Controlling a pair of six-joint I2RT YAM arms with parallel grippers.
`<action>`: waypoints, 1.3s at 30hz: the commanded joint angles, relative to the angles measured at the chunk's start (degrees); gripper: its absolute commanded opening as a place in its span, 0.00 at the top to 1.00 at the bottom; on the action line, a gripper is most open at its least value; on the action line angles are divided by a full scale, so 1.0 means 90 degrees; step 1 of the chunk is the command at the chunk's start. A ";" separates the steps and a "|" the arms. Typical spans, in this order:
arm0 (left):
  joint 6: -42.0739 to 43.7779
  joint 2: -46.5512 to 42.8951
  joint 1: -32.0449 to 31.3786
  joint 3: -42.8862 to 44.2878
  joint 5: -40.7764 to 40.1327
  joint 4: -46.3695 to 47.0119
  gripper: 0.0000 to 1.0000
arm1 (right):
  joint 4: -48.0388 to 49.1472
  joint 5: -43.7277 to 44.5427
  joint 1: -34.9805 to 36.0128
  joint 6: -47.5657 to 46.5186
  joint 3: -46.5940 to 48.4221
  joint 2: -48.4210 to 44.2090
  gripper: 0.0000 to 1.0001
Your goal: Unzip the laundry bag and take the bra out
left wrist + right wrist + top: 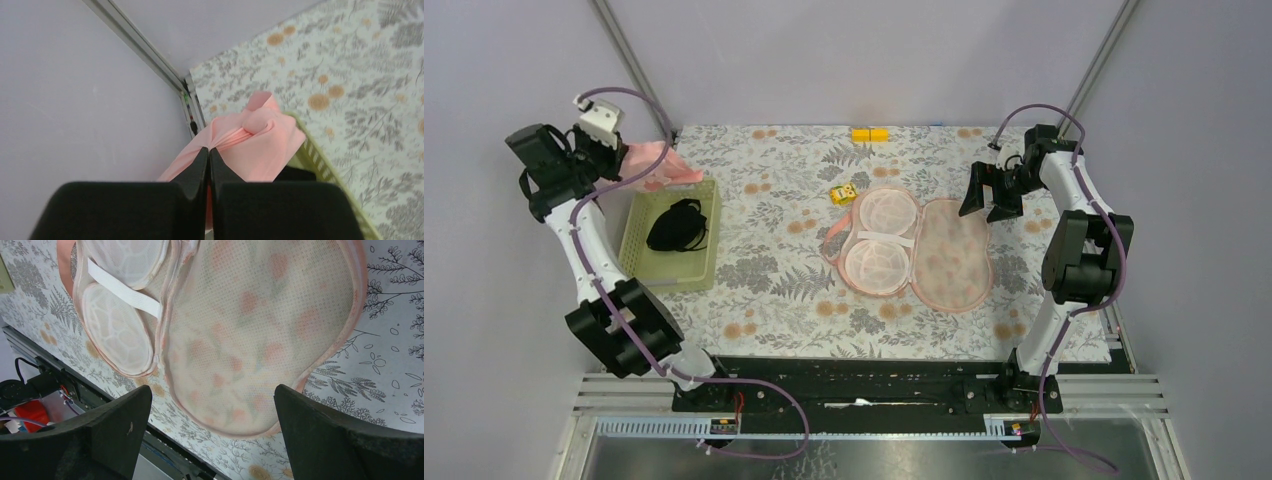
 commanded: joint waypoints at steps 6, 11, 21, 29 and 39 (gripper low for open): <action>0.2437 -0.0178 0.0322 -0.1573 0.0212 -0.0545 1.00 | -0.0162 -0.0117 -0.0011 -0.0103 -0.0040 -0.0072 0.00; 0.3270 -0.0332 0.0362 -0.2243 0.0010 -0.0732 1.00 | -0.0168 -0.0121 -0.0012 -0.0097 0.0020 -0.0052 0.00; 0.4030 -0.0412 0.0822 -0.2846 -0.0357 -0.1208 1.00 | -0.0188 -0.0149 -0.0008 -0.0130 0.0013 -0.0030 0.00; 0.4460 -0.0659 0.0931 -0.3258 -0.0579 -0.1684 1.00 | -0.0179 -0.0139 -0.0008 -0.0154 -0.0008 -0.0061 0.00; 0.4714 -0.0744 0.1235 -0.3472 -0.0642 -0.1940 1.00 | -0.0190 -0.0091 -0.0007 -0.0198 -0.0105 -0.0117 0.00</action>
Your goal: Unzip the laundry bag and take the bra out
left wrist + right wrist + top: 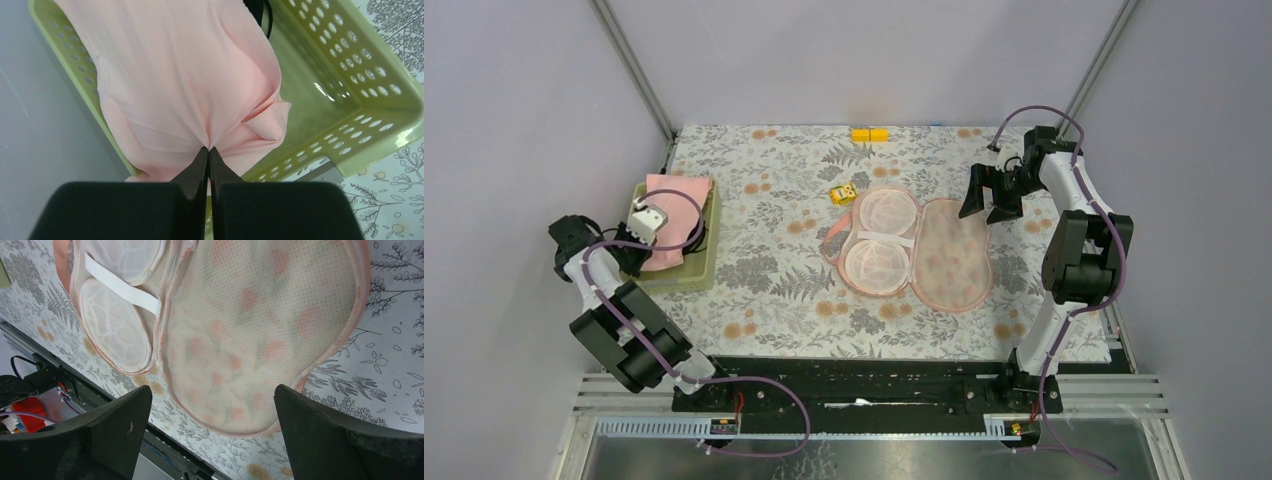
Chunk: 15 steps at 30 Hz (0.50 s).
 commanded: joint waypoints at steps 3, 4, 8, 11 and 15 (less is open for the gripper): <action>0.0581 -0.0219 0.0308 -0.0116 0.0026 -0.0274 1.00 | -0.0163 -0.0122 -0.0007 -0.0091 -0.0061 -0.0091 0.00; 0.0612 -0.0222 0.0317 -0.0130 0.0028 -0.0315 1.00 | -0.0163 -0.0121 -0.0007 -0.0087 -0.0049 -0.0090 0.00; 0.0693 -0.0251 0.0325 -0.0082 0.0116 -0.0578 1.00 | -0.0162 -0.0070 -0.0013 -0.0132 -0.0087 -0.0142 0.00; 0.0765 -0.0255 0.0326 -0.0105 0.0146 -0.0716 1.00 | -0.0162 -0.0069 -0.0007 -0.0145 -0.0113 -0.0151 0.00; 0.0840 -0.0170 0.0325 -0.0078 0.0142 -0.0948 0.80 | -0.0162 -0.0104 -0.0007 -0.0130 -0.0111 -0.0138 0.00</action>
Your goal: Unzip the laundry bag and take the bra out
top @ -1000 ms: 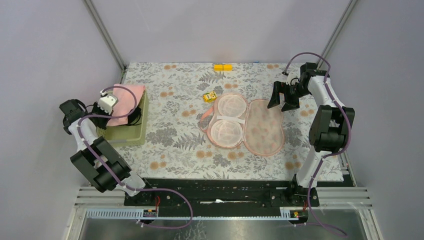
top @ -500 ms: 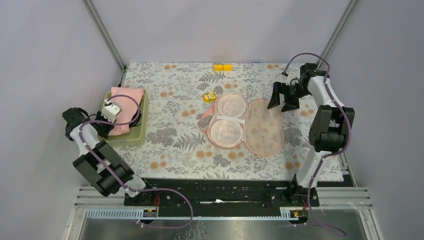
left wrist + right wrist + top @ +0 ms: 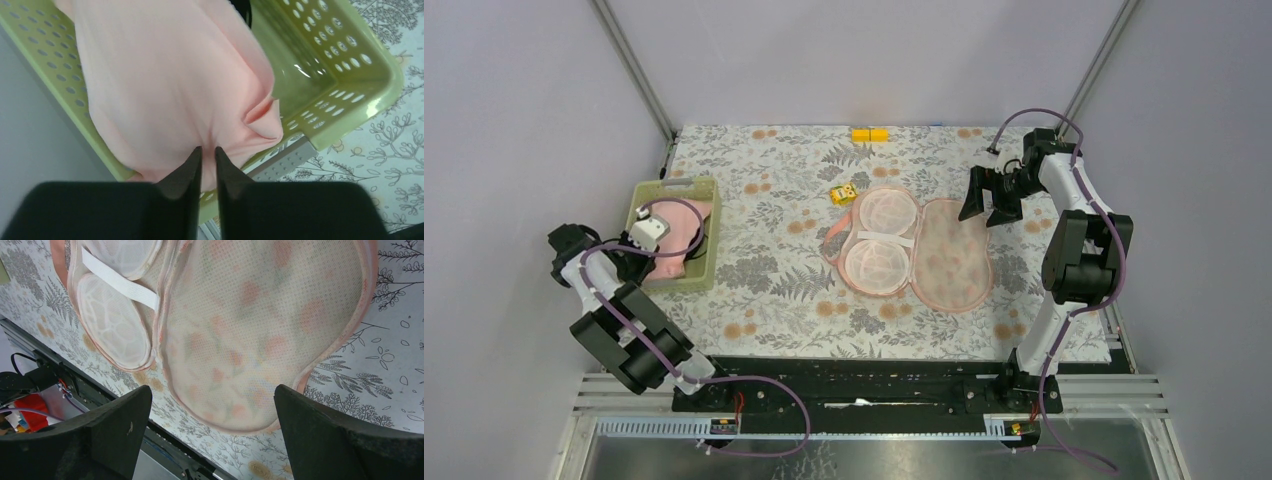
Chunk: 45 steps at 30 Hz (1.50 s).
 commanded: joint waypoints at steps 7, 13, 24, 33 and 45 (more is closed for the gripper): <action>-0.0168 -0.0146 0.0036 0.0295 0.0321 -0.0327 0.45 | -0.0096 -0.0082 -0.0007 -0.0093 -0.0048 -0.0158 0.00; -0.1121 -0.0300 -0.0074 0.0997 0.0881 -0.0157 0.31 | -0.0097 0.0047 -0.0016 -0.0134 -0.0201 -0.0217 0.00; -0.3931 -0.0856 -0.2363 0.1623 0.0307 0.0830 0.30 | -0.0064 0.0316 -0.0259 -0.0430 -0.0907 -0.0498 0.01; -0.5537 -0.0683 -0.5453 0.0920 -0.0696 0.1843 0.30 | 0.0200 0.0627 -0.0595 -0.0705 -0.1454 -0.0582 0.05; -0.7818 0.1451 -0.7815 0.0723 -0.0958 0.3185 0.33 | 0.0705 0.0608 -0.0594 -0.0795 -0.1879 -0.0371 0.12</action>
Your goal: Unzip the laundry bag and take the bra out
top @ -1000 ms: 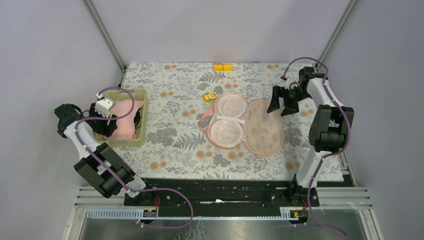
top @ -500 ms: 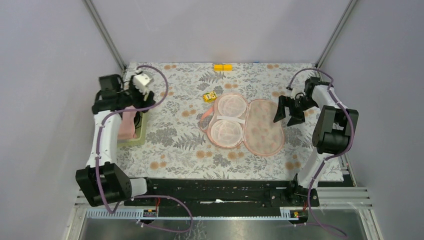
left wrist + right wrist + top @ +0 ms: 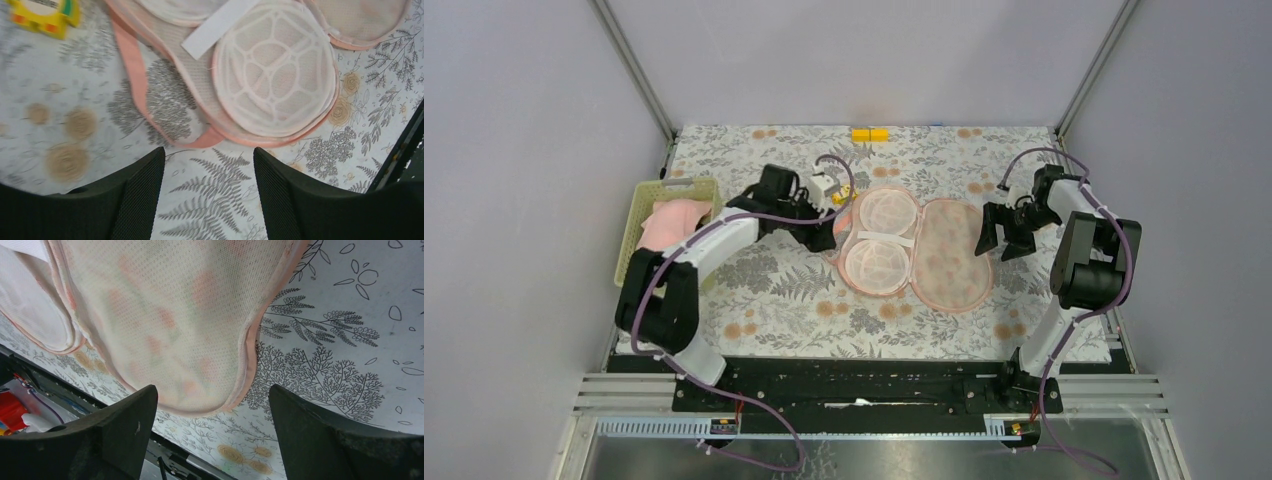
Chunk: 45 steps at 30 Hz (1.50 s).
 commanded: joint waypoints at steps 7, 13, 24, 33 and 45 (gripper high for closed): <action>-0.1056 0.1052 -0.0503 -0.0097 -0.0641 0.1179 0.36 | 0.0446 -0.0041 0.0031 -0.0219 -0.0114 0.0352 0.21; -0.0920 0.1424 -0.0501 -0.0101 -0.0782 0.1315 0.37 | 0.0572 -0.0142 0.0030 -0.0236 -0.0089 0.0710 0.35; -0.0961 0.1842 -0.0642 -0.0118 -0.0616 0.1338 0.41 | 0.0464 -0.0585 0.0031 -0.0168 -0.0215 0.0600 0.78; -0.1269 0.1802 -0.0894 -0.0265 -0.0404 0.1433 0.51 | -0.0459 -0.0856 0.0030 -0.0226 0.0826 0.0041 1.00; -0.1405 0.1622 -0.1149 -0.0575 -0.0056 0.1663 0.47 | -0.1190 -0.2507 0.0158 0.0334 0.1762 -0.0399 1.00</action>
